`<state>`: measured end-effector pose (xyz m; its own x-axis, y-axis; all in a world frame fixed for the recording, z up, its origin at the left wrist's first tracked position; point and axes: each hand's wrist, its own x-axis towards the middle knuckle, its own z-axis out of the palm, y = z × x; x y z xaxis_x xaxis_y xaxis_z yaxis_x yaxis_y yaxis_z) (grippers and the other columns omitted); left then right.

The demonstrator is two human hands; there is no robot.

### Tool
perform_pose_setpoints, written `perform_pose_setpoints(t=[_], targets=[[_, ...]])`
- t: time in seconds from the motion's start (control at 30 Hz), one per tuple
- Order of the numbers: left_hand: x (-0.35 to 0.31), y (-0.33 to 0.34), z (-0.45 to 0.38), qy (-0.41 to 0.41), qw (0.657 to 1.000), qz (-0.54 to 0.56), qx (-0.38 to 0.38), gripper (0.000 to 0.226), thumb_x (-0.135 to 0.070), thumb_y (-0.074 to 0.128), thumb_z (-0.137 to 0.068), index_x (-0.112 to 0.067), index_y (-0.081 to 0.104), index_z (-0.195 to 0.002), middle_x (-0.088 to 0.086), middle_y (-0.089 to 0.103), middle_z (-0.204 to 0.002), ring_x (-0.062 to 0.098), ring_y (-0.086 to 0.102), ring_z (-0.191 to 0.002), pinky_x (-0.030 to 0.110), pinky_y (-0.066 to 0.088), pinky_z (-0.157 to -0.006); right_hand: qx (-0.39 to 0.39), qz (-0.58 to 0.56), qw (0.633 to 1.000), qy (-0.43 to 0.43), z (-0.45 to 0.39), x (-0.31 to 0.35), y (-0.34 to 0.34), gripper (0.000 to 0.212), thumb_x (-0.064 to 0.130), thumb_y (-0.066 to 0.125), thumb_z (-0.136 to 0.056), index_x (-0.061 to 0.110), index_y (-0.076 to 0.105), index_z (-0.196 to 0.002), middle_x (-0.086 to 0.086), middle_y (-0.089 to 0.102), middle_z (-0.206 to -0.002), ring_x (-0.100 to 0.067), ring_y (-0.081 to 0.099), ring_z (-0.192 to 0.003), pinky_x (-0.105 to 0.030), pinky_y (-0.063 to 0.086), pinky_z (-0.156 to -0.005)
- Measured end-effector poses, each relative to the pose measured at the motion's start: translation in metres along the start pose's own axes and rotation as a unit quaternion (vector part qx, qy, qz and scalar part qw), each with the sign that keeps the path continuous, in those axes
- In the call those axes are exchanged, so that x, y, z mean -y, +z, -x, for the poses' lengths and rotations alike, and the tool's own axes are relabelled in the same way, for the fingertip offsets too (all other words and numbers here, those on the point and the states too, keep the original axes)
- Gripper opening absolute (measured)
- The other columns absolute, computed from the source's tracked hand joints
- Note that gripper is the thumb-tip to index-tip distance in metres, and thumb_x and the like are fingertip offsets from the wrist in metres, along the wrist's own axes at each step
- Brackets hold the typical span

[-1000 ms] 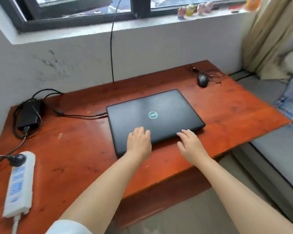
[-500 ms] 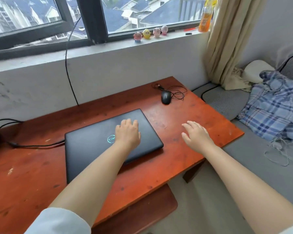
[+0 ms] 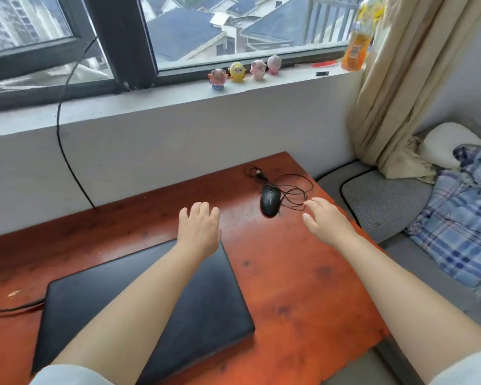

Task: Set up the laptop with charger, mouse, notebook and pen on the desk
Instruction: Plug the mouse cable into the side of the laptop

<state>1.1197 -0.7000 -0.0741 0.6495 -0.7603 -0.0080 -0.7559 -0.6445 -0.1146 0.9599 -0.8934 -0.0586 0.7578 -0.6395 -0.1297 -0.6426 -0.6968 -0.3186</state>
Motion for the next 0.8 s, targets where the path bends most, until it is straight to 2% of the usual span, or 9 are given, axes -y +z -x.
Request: perform_pose_setpoints(t=[0.13, 0.27, 0.43, 0.53, 0.63, 0.7, 0.8], targets=[[-0.014, 0.02, -0.052, -0.016, 1.0, -0.011, 0.014, 0.045, -0.033, 0.044, -0.092, -0.011, 0.037, -0.131, 0.009, 0.039, -0.14, 0.024, 0.03, -0.133, 0.044, 0.028, -0.108, -0.01, -0.002, 0.999, -0.04, -0.086, -0.01, 0.002, 0.037, 0.017, 0.042, -0.093, 0.004, 0.045, -0.128, -0.015, 0.042, -0.14, -0.03, 0.037, -0.129, -0.041, 0.034, -0.108], [-0.034, 0.044, -0.099, -0.077, 0.996, 0.033, 0.029, 0.042, -0.029, 0.046, -0.092, -0.009, 0.042, -0.128, 0.012, 0.043, -0.137, 0.025, 0.034, -0.132, 0.043, 0.029, -0.107, 0.018, -0.012, 0.996, -0.087, -0.167, -0.017, 0.02, 0.035, 0.013, 0.042, -0.091, 0.002, 0.049, -0.123, -0.017, 0.049, -0.133, -0.033, 0.042, -0.124, -0.04, 0.037, -0.102], [-0.063, 0.089, -0.139, -0.096, 0.991, 0.06, 0.077, 0.051, -0.037, 0.041, -0.093, -0.009, 0.034, -0.134, 0.014, 0.036, -0.144, 0.024, 0.028, -0.136, 0.038, 0.028, -0.108, 0.042, -0.023, 0.994, -0.101, -0.242, -0.027, 0.048, 0.037, 0.02, 0.048, -0.089, 0.006, 0.052, -0.123, -0.02, 0.06, -0.122, -0.035, 0.049, -0.117, -0.042, 0.044, -0.095], [-0.075, 0.11, -0.15, -0.126, 0.98, 0.108, 0.106, 0.059, -0.041, 0.036, -0.095, -0.008, 0.023, -0.143, 0.013, 0.02, -0.154, 0.025, 0.015, -0.143, 0.039, 0.019, -0.115, 0.057, -0.022, 0.994, -0.088, -0.273, -0.025, 0.064, 0.04, 0.03, 0.053, -0.086, 0.007, 0.055, -0.119, -0.019, 0.064, -0.116, -0.036, 0.051, -0.114, -0.043, 0.041, -0.094], [-0.077, 0.127, -0.152, -0.137, 0.974, 0.121, 0.133, 0.064, -0.043, 0.031, -0.096, -0.008, 0.01, -0.147, 0.013, 0.005, -0.157, 0.025, 0.002, -0.145, 0.041, 0.006, -0.119, 0.049, 0.001, 0.995, -0.085, -0.29, -0.017, 0.079, 0.035, 0.039, 0.057, -0.082, 0.015, 0.063, -0.106, -0.012, 0.068, -0.108, -0.033, 0.049, -0.112, -0.041, 0.034, -0.093], [-0.075, 0.135, -0.152, -0.134, 0.976, 0.115, 0.13, 0.066, -0.044, 0.029, -0.096, -0.009, 0.007, -0.147, 0.014, 0.001, -0.158, 0.025, -0.002, -0.145, 0.041, 0.002, -0.119, 0.058, 0.017, 0.995, -0.084, -0.299, -0.011, 0.087, 0.028, 0.037, 0.059, -0.081, 0.017, 0.066, -0.099, -0.01, 0.068, -0.108, -0.032, 0.048, -0.112, -0.04, 0.032, -0.093], [-0.074, 0.139, -0.15, -0.132, 0.977, 0.116, 0.123, 0.067, -0.045, 0.03, -0.095, -0.009, 0.008, -0.147, 0.014, 0.002, -0.158, 0.025, -0.002, -0.146, 0.041, 0.0, -0.119, 0.066, -0.006, 0.995, -0.079, -0.304, -0.009, 0.089, 0.022, 0.029, 0.058, -0.083, 0.016, 0.066, -0.098, -0.01, 0.068, -0.107, -0.032, 0.051, -0.111, -0.04, 0.032, -0.094]])
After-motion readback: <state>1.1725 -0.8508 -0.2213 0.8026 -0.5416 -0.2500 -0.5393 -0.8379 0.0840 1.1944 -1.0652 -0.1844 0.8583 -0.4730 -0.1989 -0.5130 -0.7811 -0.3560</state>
